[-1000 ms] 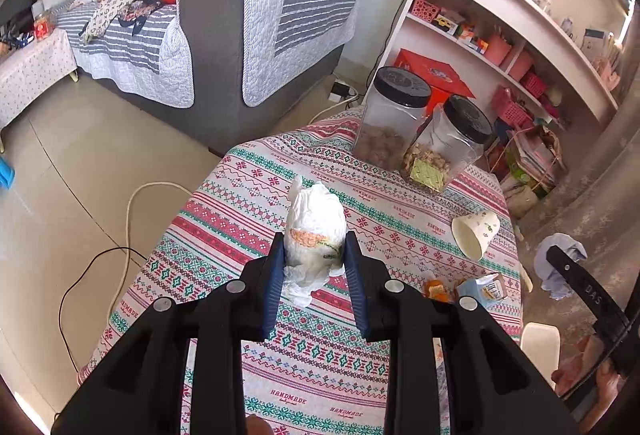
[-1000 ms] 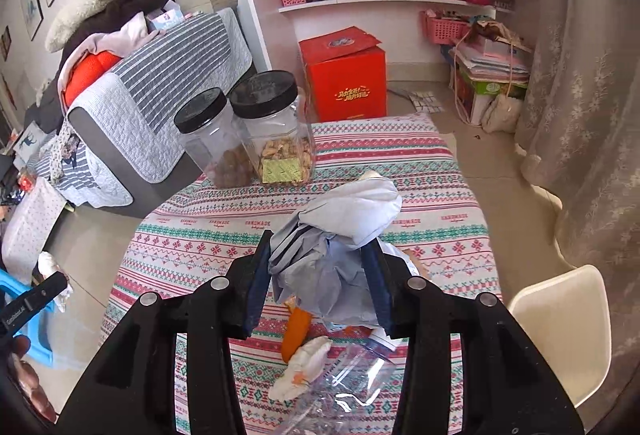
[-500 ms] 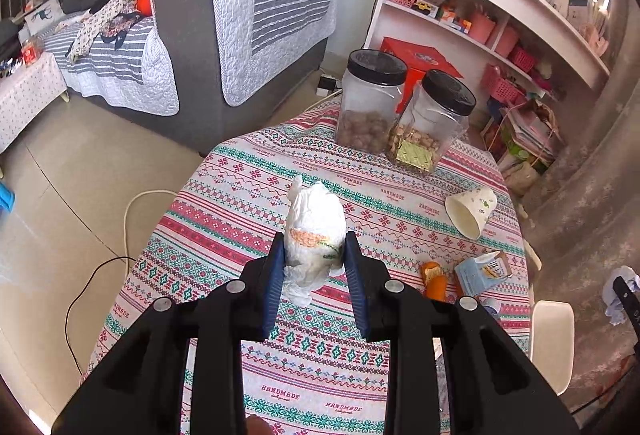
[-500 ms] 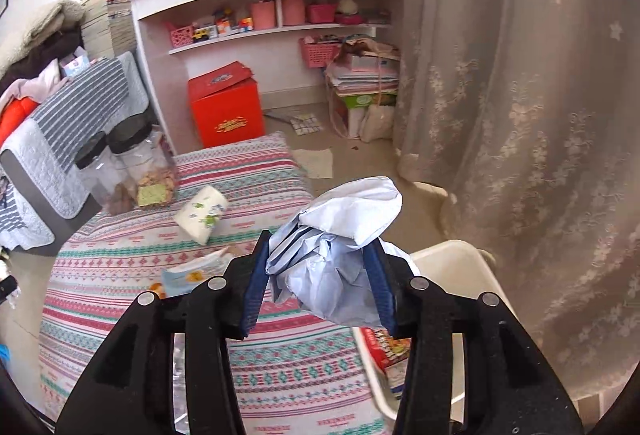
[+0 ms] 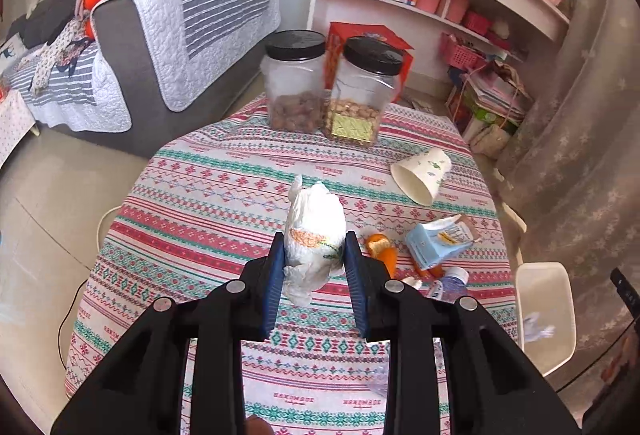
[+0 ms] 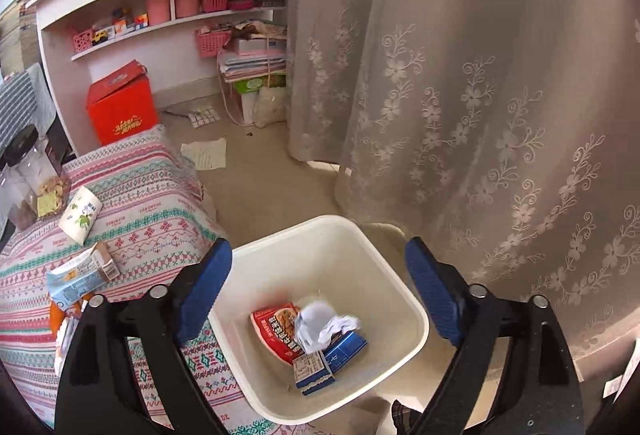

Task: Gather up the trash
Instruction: 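Drop the blue cloth into the bin with the right tool while the left tool carries the tissue, then release the white tissue into the white bin with the left tool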

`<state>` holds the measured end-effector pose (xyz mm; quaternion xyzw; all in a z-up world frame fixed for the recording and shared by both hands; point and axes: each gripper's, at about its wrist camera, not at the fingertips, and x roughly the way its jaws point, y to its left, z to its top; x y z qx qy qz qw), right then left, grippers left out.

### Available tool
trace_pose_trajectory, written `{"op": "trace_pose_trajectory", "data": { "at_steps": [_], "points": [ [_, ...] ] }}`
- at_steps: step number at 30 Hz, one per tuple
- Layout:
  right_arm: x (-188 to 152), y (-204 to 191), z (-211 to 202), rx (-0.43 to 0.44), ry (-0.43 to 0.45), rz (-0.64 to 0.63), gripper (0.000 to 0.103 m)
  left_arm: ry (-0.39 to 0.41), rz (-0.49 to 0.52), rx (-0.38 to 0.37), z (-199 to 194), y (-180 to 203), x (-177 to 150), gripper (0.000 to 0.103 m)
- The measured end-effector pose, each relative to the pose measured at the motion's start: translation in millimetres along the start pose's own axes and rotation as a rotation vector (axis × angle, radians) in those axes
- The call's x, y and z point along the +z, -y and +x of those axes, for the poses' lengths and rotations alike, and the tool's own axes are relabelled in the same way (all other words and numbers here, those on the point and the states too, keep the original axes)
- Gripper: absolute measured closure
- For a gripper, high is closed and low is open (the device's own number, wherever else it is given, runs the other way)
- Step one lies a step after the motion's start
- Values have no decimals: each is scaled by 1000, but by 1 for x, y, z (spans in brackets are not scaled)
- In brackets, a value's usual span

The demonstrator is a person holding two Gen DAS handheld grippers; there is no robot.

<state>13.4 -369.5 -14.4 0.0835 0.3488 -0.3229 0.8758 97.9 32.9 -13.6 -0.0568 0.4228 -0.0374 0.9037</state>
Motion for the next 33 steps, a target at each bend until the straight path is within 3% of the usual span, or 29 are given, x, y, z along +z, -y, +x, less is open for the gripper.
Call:
{"op": "trace_pose_trajectory", "data": {
  "at_steps": [4, 10, 19, 26, 30, 33],
  "points": [
    [6, 24, -13, 24, 48, 38, 7, 7, 40, -65, -1, 37, 0, 74],
    [8, 61, -11, 42, 25, 96, 7, -15, 82, -203, -1, 109, 7, 74],
    [14, 101, -14, 33, 12, 184, 7, -76, 227, -430, -1, 233, 8, 73],
    [17, 121, -14, 41, 10, 232, 7, -148, 292, -526, 11, 298, -3, 72],
    [18, 129, -15, 30, 13, 244, 7, -229, 303, -560, 28, 321, -8, 71],
    [18, 131, -13, 32, 4, 248, 7, -268, 294, -581, 36, 325, -11, 63]
  ]
}}
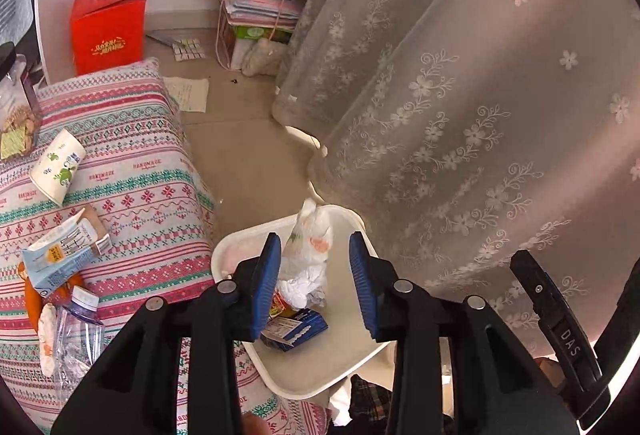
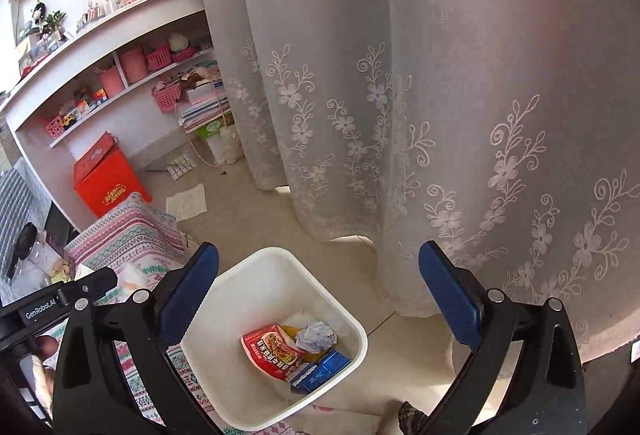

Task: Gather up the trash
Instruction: 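Release the white tissue into the white bin with the left tool, then grasp the orange peel on the table with the left tool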

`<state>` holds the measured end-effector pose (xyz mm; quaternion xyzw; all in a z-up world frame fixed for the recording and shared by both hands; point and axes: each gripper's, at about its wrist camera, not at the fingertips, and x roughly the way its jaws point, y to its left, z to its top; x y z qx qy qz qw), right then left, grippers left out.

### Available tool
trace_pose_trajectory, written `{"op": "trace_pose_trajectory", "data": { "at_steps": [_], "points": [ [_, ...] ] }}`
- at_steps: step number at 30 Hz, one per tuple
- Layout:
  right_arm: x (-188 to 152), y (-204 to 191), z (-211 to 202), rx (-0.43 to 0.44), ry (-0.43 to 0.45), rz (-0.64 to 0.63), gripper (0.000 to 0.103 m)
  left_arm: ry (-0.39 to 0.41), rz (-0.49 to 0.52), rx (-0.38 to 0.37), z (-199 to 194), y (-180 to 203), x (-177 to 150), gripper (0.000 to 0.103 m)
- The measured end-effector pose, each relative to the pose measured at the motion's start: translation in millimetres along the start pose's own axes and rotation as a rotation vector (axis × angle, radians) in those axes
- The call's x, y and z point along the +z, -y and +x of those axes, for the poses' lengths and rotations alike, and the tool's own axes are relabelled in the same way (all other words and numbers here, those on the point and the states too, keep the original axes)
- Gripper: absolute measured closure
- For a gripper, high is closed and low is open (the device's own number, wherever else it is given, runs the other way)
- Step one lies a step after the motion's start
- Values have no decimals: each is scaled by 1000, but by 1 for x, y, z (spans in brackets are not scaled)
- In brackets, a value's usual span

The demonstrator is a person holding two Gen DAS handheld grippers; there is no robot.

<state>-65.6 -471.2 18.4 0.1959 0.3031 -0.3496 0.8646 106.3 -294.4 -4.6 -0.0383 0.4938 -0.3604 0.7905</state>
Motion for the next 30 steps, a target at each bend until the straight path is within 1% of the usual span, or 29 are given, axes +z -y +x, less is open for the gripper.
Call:
{"op": "trace_pose_trajectory", "data": {
  "at_steps": [2, 4, 6, 7, 8, 9, 12, 15, 16, 17, 21, 24, 27, 29, 30],
  "points": [
    [0, -2, 1, 1, -4, -9, 7, -9, -6, -15, 0, -3, -1, 54],
    [0, -6, 1, 5, -6, -19, 7, -7, -10, -3, -5, -10, -3, 47],
    [-1, -11, 1, 15, -10, -28, 7, 6, -12, 37, -12, -19, -5, 45],
    [-2, -14, 2, 21, -14, -35, 7, 13, -12, 59, -17, -25, -6, 43],
    [-3, -19, 3, 27, -21, -44, 7, 18, -14, 83, -22, -33, -8, 39],
    [-6, -25, 4, 34, -30, -58, 7, 18, -18, 110, -26, -42, -9, 37],
    [-16, -47, 8, 77, -73, -114, 7, 4, -45, 194, -40, -77, -14, 35],
    [-27, -74, 10, 133, -128, -184, 7, -24, -93, 282, -54, -123, -21, 35],
    [-31, -83, 11, 152, -144, -203, 7, -35, -117, 306, -59, -142, -22, 33],
    [-34, -91, 11, 174, -162, -218, 7, -46, -148, 333, -63, -160, -24, 29],
    [-45, -117, 13, 249, -232, -261, 7, -77, -317, 420, -77, -235, -31, 27],
    [-51, -133, 14, 277, -257, -288, 7, -118, -433, 485, -74, -277, -41, 28],
    [-55, -142, 14, 285, -274, -303, 7, -156, -496, 519, -62, -300, -55, 29],
    [-56, -145, 16, 292, -283, -305, 7, -192, -503, 517, -50, -306, -62, 36],
    [-56, -146, 16, 294, -286, -304, 7, -206, -501, 509, -44, -306, -65, 38]
  ]
}}
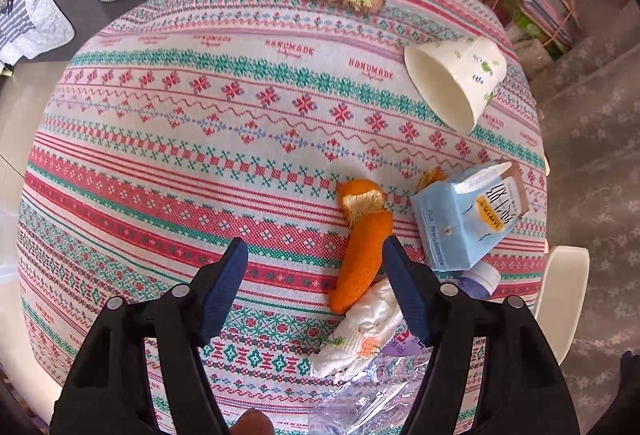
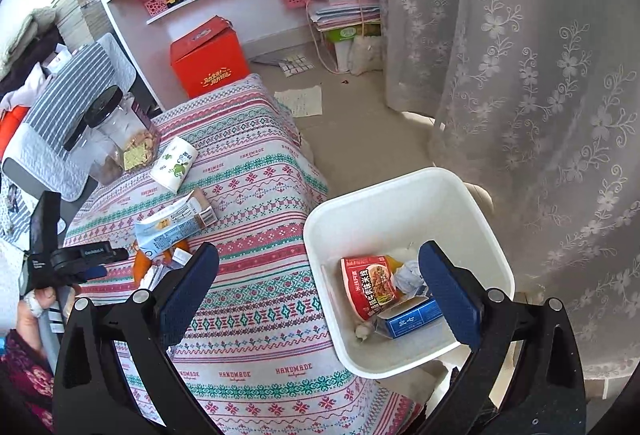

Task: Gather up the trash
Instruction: 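Grasp the orange peel on the table with the left tool, then grasp the blue-and-white milk carton with the right tool while the left tool holds the peel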

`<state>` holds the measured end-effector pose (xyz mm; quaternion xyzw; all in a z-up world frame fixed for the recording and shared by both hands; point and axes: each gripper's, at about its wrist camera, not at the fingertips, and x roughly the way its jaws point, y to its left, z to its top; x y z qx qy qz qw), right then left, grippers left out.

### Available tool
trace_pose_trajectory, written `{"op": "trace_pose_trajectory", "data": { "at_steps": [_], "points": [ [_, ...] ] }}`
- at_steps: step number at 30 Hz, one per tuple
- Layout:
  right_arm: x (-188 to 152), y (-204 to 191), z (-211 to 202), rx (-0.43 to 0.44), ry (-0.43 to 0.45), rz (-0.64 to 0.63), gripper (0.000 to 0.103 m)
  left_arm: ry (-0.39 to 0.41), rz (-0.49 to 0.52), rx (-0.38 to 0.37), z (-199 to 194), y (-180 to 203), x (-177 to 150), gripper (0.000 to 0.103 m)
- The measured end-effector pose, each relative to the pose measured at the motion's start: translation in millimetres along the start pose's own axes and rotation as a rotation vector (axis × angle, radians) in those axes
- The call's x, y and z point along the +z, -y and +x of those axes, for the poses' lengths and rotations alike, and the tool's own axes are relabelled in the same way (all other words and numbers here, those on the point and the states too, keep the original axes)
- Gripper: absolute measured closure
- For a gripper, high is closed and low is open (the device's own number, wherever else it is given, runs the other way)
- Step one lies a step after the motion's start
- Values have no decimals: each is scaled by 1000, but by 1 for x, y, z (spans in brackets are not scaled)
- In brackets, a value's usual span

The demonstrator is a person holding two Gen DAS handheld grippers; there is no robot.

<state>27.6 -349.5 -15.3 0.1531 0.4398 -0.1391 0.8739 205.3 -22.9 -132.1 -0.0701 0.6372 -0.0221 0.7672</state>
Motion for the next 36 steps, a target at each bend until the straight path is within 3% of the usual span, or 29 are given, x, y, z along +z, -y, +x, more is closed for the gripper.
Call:
{"op": "trace_pose_trajectory", "data": {
  "at_steps": [6, 8, 9, 11, 14, 18, 22, 25, 29, 32, 34, 36],
  "points": [
    [1, -3, 7, 3, -20, 0, 7, -45, 30, -34, 23, 16, -5, 48],
    [1, -4, 11, 16, -35, 7, 7, -60, 37, -33, 31, 19, -8, 61],
    [1, -5, 13, 24, -42, 14, 7, -55, 42, -25, 32, 19, -9, 63],
    [2, -7, 16, 39, -54, 26, 7, -32, 62, -36, 29, 20, -11, 81],
    [2, -17, 24, 64, -73, 32, 7, 4, 73, -31, 16, 15, -15, 88],
    [5, -37, 45, 163, -151, 74, 7, 81, 39, -80, -26, -14, -23, 89],
    [8, -57, 89, 303, -294, 227, 7, 200, 27, -78, -83, -48, -52, 89],
    [11, -79, 118, 343, -343, 313, 7, 279, -24, -105, -113, -75, -67, 89],
    [14, -102, 152, 342, -393, 367, 7, 318, -59, -119, -119, -93, -65, 89],
    [10, -107, 183, 329, -424, 427, 9, 304, -74, -133, -115, -105, -62, 89],
    [5, -107, 202, 354, -457, 479, 14, 297, -80, -149, -114, -111, -59, 89],
    [2, -107, 216, 390, -472, 515, 27, 312, -65, -127, -115, -112, -56, 89]
  ]
}}
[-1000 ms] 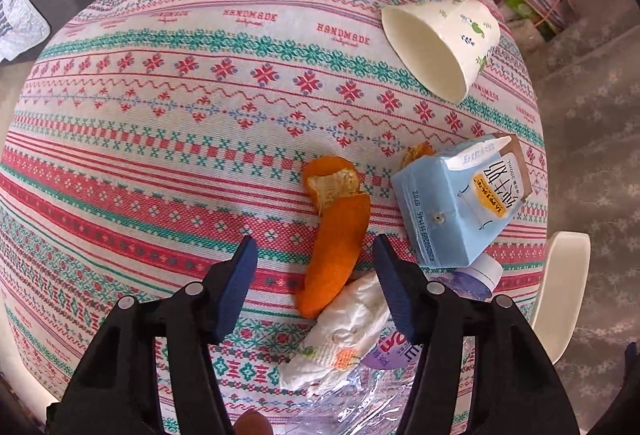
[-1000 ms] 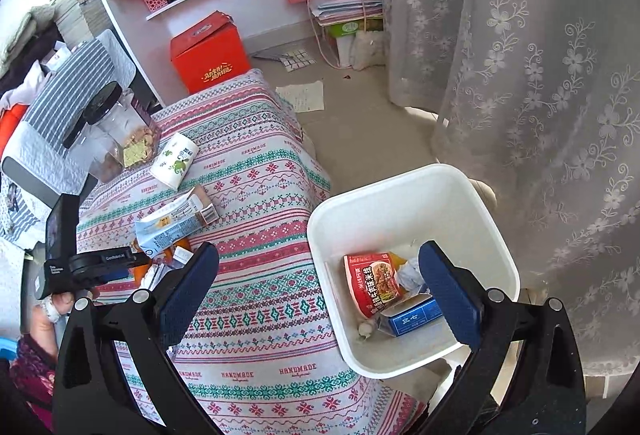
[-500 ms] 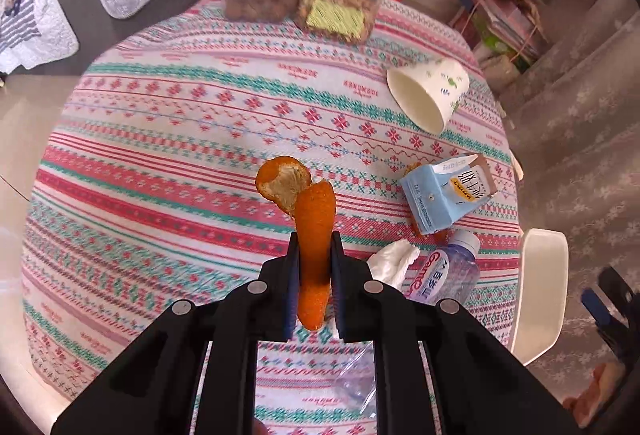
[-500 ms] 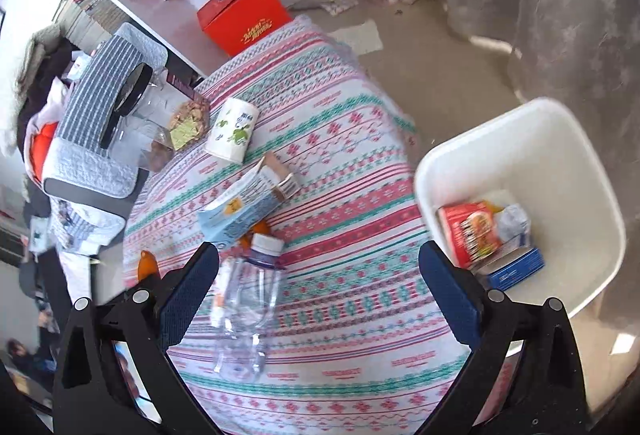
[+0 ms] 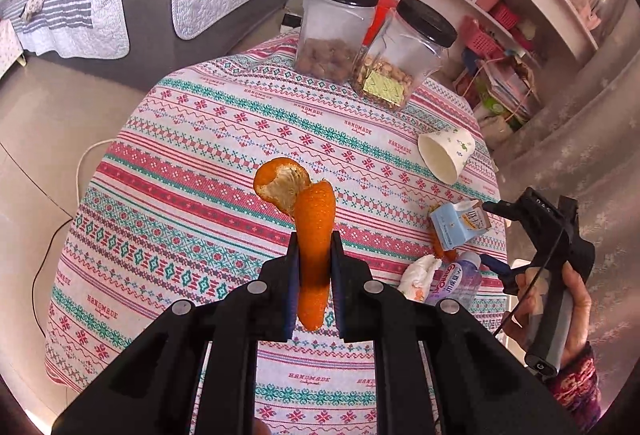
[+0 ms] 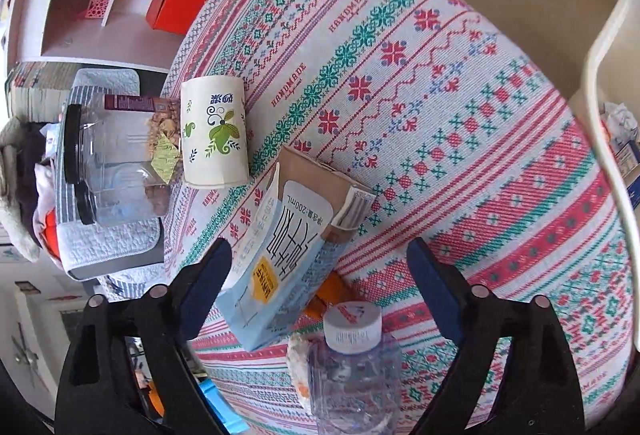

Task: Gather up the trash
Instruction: 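Grasp the blue-and-white milk carton with the right tool while the left tool holds the peel, then carry the milk carton over the white bin and release it with the right tool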

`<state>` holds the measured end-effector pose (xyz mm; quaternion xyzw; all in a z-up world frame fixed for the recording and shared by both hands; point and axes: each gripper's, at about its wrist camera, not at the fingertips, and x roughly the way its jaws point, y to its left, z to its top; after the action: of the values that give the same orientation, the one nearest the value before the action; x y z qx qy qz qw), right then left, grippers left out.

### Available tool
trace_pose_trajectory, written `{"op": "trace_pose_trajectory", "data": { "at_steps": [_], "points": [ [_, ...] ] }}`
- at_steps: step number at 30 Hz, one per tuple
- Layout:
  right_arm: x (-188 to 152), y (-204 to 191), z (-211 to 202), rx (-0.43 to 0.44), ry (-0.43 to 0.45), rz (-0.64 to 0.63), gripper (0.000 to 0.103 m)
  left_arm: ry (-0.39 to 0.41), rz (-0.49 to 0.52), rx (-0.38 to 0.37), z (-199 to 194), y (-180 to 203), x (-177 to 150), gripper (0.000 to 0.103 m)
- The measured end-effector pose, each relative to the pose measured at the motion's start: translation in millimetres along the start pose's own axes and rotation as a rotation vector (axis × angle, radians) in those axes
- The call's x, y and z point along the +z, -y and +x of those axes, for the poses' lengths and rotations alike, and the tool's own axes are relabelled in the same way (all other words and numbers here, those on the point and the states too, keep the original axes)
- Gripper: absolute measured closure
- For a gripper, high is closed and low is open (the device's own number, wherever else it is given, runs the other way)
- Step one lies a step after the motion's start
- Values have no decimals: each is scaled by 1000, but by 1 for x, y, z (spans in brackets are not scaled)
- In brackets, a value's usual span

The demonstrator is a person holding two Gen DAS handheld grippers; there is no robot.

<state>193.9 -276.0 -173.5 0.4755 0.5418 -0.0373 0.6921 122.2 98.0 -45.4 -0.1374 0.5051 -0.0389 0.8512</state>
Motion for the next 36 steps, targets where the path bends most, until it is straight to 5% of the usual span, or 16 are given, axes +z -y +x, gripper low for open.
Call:
{"op": "trace_pose_trajectory", "data": {
  "at_steps": [9, 15, 25, 36],
  "points": [
    [5, -4, 18, 40, 4, -18, 62, -3, 17, 0, 6, -5, 4, 89],
    [2, -21, 0, 43, 57, -102, 71, 2, 16, 4, 7, -2, 3, 89],
    [-28, -73, -50, 30, 202, -354, 74, 59, -3, -3, -2, 0, 7, 89],
    [-69, -105, -122, -19, 475, -613, 74, 152, 9, -33, -22, 11, 11, 89]
  ]
}}
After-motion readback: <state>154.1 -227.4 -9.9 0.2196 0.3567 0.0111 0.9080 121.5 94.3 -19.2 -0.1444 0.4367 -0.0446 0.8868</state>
